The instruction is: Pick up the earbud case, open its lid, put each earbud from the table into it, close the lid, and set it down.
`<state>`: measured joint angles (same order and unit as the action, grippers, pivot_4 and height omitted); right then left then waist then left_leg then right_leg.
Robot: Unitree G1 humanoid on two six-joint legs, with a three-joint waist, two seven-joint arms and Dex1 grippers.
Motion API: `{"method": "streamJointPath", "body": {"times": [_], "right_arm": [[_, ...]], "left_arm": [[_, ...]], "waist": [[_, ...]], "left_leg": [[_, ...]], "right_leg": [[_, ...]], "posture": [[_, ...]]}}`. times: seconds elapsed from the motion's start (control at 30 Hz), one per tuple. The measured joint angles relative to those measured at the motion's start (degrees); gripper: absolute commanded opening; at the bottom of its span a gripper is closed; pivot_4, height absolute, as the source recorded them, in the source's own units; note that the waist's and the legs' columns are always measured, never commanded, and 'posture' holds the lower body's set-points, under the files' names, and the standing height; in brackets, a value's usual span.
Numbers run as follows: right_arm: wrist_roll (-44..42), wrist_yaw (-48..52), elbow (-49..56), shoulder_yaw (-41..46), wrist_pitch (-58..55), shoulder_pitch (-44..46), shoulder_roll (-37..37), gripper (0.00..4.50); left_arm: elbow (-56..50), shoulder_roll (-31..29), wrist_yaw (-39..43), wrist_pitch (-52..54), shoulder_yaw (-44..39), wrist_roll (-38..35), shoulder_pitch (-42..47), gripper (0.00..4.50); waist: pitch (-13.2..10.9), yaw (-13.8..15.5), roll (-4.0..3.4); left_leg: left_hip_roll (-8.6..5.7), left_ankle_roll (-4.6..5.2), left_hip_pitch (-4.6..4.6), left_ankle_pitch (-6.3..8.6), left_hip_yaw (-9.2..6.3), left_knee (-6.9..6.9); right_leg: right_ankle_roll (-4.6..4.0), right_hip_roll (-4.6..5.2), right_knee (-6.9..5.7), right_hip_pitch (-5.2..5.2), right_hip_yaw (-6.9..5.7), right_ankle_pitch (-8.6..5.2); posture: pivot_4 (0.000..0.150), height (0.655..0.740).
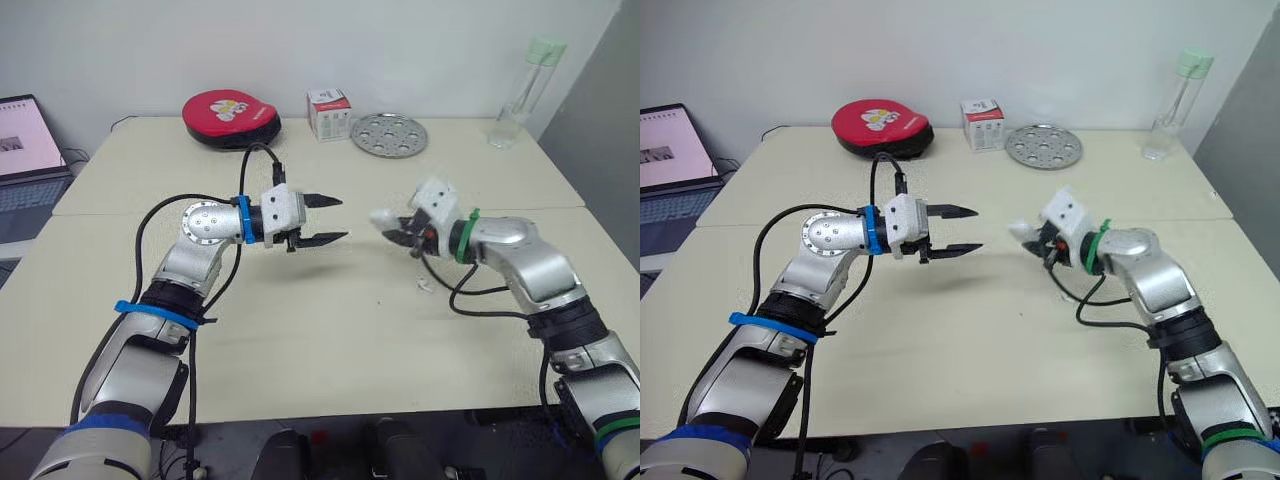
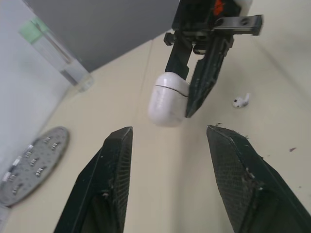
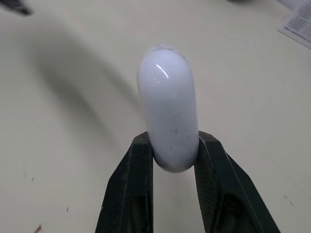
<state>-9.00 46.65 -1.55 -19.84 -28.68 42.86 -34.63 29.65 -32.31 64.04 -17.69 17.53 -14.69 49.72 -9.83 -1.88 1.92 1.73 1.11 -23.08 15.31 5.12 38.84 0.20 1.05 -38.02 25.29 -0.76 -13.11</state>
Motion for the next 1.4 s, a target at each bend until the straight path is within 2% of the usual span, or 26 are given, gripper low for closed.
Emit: {"method": "streamJointPath", "body": {"times": [0.23,0.57,0.67,0.8,1.0,1.13,1.33,1.4], "right_arm": [[8.0,2.2,1.2,-5.1,2.4,2.0,1.3,0.76],[12.8,3.4,1.7,-6.1,2.8,3.3,3.6,0.76],[13.8,3.5,2.9,-6.1,2.5,3.3,3.8,0.76],[14.6,3.5,3.2,-5.6,2.0,3.3,4.1,0.76],[14.9,3.5,3.2,-5.6,1.9,3.2,4.4,0.76],[14.8,3.5,3.2,-5.3,1.9,3.2,4.6,2.13],[10.0,5.2,3.7,1.4,1.8,0.5,3.1,4.33],[6.1,5.2,4.6,6.0,-2.2,-0.7,3.7,4.43]], "left_arm": [[0.7,1.1,2.1,1.0,0.2,6.3,1.2,2.60],[6.1,4.1,2.6,-3.2,0.2,13.4,4.1,2.60],[6.6,4.9,2.6,-3.7,0.2,13.9,4.3,2.02],[6.9,5.7,2.8,-4.7,0.2,15.1,4.3,0.78],[7.0,5.7,2.8,-5.0,0.2,15.8,4.3,0.77],[6.9,6.5,3.0,-0.4,-1.0,14.2,4.3,0.77],[5.6,6.7,7.6,21.1,-7.2,4.2,3.0,0.77],[3.5,6.4,7.9,28.6,-9.4,1.0,1.6,0.77]], "waist": [[0.0,0.3,0.00],[0.0,0.3,0.00],[0.0,0.3,0.00],[0.0,0.3,0.00],[0.0,0.3,0.00],[0.0,0.3,0.00],[0.0,0.2,0.00],[0.0,0.2,0.01]], "left_leg": [[-0.06,-0.01,-0.05,0.00,0.01,0.03],[-0.03,-0.01,-0.05,-0.01,0.00,0.04],[-0.04,-0.01,-0.06,-0.01,0.00,0.04],[-0.05,-0.01,-0.05,-0.01,0.01,0.05],[-0.04,-0.01,-0.05,-0.01,0.00,0.05],[-0.04,-0.01,-0.05,-0.01,0.00,0.05],[-0.04,-0.02,-0.05,-0.01,-0.02,0.05],[-0.02,-0.03,-0.06,-0.02,-0.04,0.05]], "right_leg": [[-0.05,0.03,0.03,0.00,0.00,0.03],[-0.27,0.04,0.00,0.01,-0.02,0.15],[-0.27,0.04,0.02,0.01,-0.01,0.15],[-0.27,0.06,0.02,0.01,-0.01,0.16],[-0.27,0.06,0.00,0.01,-0.02,0.16],[-0.27,0.06,0.01,0.01,-0.02,0.16],[-0.26,0.04,0.00,0.00,-0.03,0.15],[-0.27,0.05,-0.02,0.00,-0.03,0.16]], "posture": [[0.150,0.7400],[0.150,0.7400],[0.150,0.7400],[0.150,0.7400],[0.150,0.7400],[0.150,0.7400],[0.150,0.7400],[0.150,0.7400]]}}
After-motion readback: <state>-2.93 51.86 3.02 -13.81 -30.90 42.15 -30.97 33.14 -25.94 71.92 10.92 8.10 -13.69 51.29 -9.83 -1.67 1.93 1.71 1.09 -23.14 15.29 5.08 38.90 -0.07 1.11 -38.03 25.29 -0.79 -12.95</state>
